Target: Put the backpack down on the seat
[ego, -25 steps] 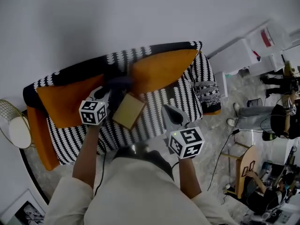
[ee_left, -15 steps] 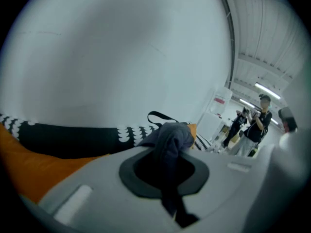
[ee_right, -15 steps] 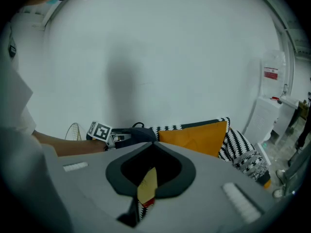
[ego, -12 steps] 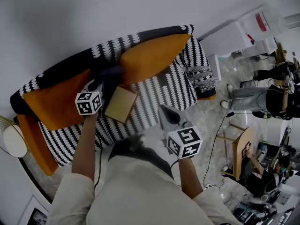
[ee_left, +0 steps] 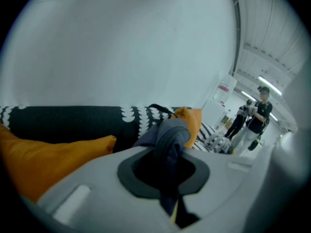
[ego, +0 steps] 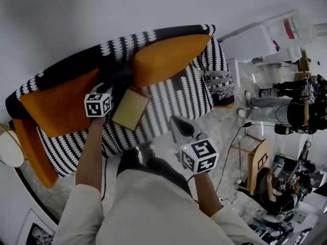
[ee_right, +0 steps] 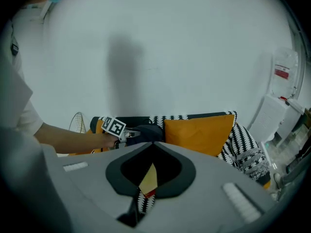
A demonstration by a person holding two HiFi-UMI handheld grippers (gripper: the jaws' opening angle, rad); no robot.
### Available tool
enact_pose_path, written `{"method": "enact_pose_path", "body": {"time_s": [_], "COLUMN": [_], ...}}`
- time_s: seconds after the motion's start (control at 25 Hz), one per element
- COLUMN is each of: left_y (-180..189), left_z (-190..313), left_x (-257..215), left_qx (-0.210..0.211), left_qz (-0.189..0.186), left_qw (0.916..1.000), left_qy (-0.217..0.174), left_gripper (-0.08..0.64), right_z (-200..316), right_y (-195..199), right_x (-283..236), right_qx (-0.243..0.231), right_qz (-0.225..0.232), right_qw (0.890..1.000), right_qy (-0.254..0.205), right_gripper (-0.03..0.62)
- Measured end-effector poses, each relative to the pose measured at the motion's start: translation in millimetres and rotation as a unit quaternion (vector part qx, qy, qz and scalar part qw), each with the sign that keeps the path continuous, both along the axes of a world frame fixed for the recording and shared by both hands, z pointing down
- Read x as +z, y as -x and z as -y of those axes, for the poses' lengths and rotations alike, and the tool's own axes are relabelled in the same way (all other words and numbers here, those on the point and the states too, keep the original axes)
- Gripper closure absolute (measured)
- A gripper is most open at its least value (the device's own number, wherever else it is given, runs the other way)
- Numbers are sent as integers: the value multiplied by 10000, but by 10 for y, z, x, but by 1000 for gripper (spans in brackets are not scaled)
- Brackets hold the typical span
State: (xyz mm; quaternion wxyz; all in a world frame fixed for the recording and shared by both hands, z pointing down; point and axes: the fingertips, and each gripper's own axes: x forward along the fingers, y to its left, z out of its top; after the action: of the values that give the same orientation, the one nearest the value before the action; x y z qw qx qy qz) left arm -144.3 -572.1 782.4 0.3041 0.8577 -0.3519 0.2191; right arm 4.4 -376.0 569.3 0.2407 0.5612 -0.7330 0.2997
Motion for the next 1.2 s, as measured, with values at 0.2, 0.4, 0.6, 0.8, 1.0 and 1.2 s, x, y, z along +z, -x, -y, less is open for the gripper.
{"method": "enact_pose_path", "body": {"time_s": [0.2, 0.4, 0.6, 0.8, 1.0, 1.2], "left_y": [135, 189, 227, 225, 236, 257], "left_z": [107, 205, 113, -90, -349, -686], "left_x": [162, 157, 2, -208, -350, -613], "left_qx": [-130, -185, -144, 8, -57, -241], "left_qz": [642, 770, 627, 738, 747, 665], "left_qw": [9979, 9969, 9979, 9966, 9964, 9964], "left_qy": [14, -45, -102, -360, -392, -476], "left_gripper": [507, 407, 282, 236, 236, 274], "right_z": [-49, -61, -105, -111, -131, -205], "right_y": [7, -13, -33, -28, -45, -135], "right_x": [33, 61, 50, -7, -114, -192], "right_qx": [-58, -50, -97, -209, -352, -442], "right_qz": [-41, -25, 55, 160, 242, 333], "right_qw": [9999, 9999, 9999, 9996, 9987, 9975], "right_qy": [113, 101, 41, -81, -282, -440], "right_gripper": [586, 586, 586, 587, 586, 587]}}
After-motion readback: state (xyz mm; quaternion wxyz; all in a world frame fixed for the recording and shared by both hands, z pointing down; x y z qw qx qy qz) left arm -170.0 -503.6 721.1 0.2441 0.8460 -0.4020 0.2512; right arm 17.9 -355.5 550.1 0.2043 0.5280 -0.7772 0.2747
